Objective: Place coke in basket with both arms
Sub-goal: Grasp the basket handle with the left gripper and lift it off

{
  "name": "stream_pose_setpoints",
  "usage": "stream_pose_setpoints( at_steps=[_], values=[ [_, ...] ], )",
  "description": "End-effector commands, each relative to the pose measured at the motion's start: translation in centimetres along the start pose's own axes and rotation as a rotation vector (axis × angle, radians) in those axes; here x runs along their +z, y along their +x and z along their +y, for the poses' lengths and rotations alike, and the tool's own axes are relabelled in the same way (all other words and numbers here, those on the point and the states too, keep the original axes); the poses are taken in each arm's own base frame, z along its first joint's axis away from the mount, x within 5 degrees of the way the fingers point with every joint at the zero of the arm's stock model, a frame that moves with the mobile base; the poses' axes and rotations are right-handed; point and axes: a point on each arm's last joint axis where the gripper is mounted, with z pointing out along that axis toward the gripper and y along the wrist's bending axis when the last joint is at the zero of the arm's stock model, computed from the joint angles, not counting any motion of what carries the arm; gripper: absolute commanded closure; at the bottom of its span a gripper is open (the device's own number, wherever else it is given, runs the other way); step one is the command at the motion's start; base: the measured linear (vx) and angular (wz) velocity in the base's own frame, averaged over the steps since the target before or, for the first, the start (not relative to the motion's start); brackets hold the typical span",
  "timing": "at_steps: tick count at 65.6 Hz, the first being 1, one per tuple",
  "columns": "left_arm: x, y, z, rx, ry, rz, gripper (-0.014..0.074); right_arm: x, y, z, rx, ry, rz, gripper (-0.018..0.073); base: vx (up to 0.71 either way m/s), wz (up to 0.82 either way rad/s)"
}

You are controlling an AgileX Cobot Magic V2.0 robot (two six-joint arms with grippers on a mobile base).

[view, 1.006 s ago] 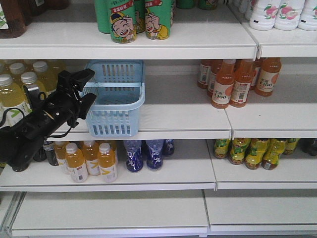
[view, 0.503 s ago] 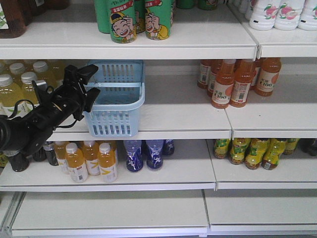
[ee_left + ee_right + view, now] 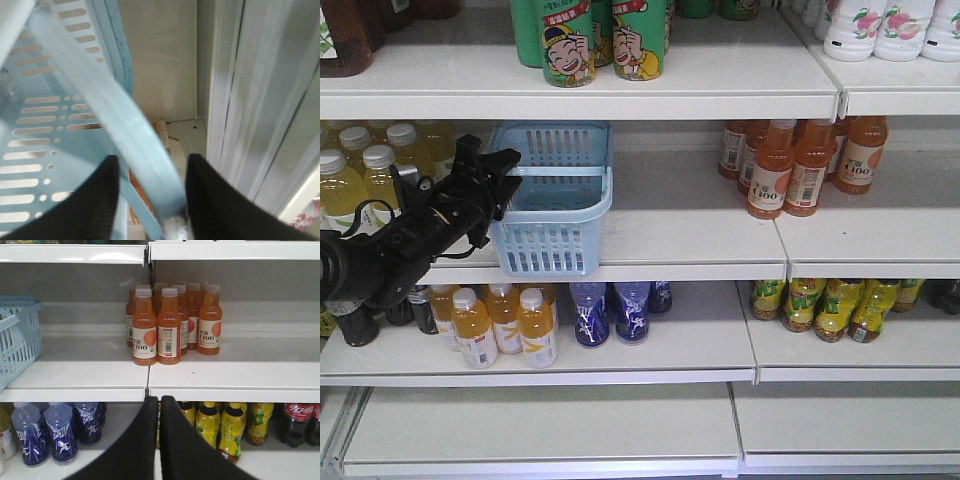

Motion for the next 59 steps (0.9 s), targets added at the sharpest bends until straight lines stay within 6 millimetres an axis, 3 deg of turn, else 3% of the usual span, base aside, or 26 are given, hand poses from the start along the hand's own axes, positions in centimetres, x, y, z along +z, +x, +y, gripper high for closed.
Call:
stream_pose_setpoints(
  at_steps=[1, 10, 25, 36, 43, 59],
  values=[
    [-0.1, 0.1, -3.8, 0.029, 0.151, 0.022, 0.0471, -0.1, -0.5, 0.1, -0.016, -0.009, -0.079, 0.0564, 0.00, 0.00],
    [-0.2, 1.0, -4.0, 0.096, 0.185, 0.117, 0.0605, -0.1, -0.5, 0.1, -0.016, -0.009, -0.079, 0.0564, 0.00, 0.00],
    [-1.1, 3.5, -4.8, 0.121, 0.292, 0.394, 0.0604, -0.1, -0.5, 0.1, -0.016, -0.009, -0.079, 0.0564, 0.00, 0.00],
    [-2.2, 5.4, -4.7, 0.065, 0.284, 0.651, 0.0604, -0.1, -0.5, 0.1, -0.016, -0.009, -0.079, 0.0564, 0.00, 0.00],
    [-3.2, 6.4, -5.1, 0.119, 0.294, 0.786, 0.0604, -0.1, -0.5, 0.1, -0.016, -0.009, -0.079, 0.0564, 0.00, 0.00],
    [-5.8, 8.8, -9.8, 0.343, 0.323, 0.963, 0.0604, -0.1, -0.5, 0.1, -0.016, -0.009, -0.079, 0.0564, 0.00, 0.00]
  ],
)
